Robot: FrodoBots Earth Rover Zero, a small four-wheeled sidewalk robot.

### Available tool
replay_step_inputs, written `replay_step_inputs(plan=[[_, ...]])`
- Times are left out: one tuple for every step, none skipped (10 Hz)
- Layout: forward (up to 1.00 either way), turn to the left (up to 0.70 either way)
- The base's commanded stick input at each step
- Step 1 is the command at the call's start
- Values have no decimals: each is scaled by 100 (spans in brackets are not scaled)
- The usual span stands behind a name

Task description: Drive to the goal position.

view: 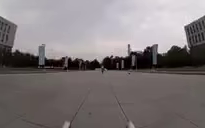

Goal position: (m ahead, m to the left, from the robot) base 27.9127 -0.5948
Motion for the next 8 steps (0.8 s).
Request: replay_step_inputs(plan=[[60, 0], [60, 0], [60, 0], [60, 0], [60, 0], [60, 0], [60, 0], [60, 0]])
